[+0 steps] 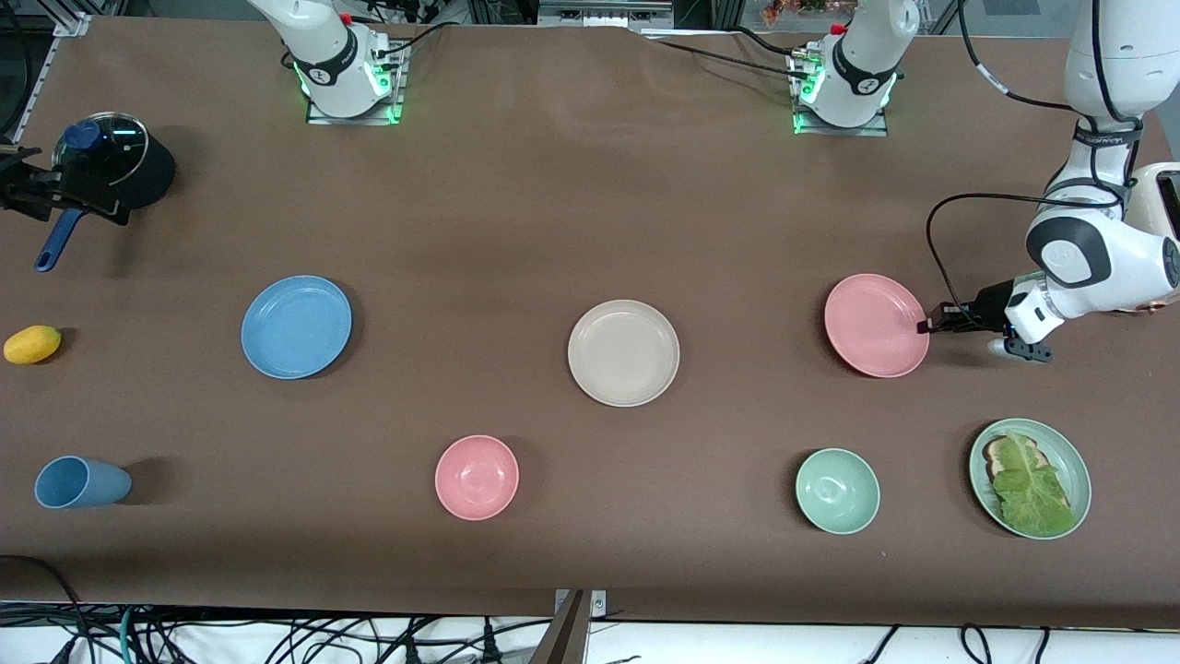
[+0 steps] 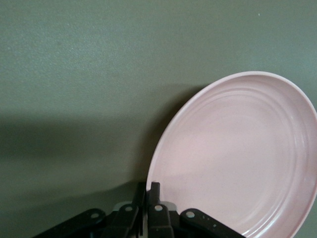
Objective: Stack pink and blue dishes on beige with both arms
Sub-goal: 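Lower the left gripper and close it on the pink plate rim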
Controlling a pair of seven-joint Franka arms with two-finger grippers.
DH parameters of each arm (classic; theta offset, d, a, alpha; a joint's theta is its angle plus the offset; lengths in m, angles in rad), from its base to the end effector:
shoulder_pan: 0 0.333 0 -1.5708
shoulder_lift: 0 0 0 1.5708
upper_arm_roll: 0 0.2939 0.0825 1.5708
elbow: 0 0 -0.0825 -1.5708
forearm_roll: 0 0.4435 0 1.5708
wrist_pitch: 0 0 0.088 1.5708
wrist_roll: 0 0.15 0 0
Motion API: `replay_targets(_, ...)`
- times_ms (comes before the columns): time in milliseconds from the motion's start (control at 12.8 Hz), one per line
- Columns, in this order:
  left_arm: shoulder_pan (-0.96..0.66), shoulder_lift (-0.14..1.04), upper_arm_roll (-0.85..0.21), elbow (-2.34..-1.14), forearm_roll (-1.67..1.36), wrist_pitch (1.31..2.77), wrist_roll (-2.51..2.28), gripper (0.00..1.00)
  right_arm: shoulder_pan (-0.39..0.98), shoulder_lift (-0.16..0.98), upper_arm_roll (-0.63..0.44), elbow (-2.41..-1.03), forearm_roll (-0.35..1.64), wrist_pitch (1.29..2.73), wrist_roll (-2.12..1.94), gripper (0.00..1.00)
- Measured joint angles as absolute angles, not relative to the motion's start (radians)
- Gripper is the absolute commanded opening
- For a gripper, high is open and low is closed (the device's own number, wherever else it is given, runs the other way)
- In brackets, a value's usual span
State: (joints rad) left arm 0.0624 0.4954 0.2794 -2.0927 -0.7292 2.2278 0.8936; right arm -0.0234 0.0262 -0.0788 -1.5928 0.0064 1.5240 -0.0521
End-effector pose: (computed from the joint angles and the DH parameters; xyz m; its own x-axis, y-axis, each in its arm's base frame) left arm 0.5392 0.1643 0.0615 0.9994 -0.0220 -0.0266 -0.0079 -0.8951 0.4457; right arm 0.6074 -0.0609 0.5281 0.9943 -0.0495 -0.0944 -0.0506 -0.9987 -0.0093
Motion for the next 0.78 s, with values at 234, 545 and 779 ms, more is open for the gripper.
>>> replay_targets(234,0.049,0.492,0.279,-2.089,-0.729,2.228,0.895,0.0,-0.023,0.026,-0.079,-1.593,0.006,1.524,-0.052,1.0)
replay_targets(545,0.037,0.483,0.279,-2.085,-0.729,2.228,0.895,0.0,-0.024,0.026,-0.08,-1.593,0.006,1.524,-0.052,1.0)
replay_targets(779,0.034,0.476,0.279,-2.085,-0.729,2.228,0.895,0.0,-0.024,0.026,-0.081,-1.593,0.006,1.523,-0.052,1.0)
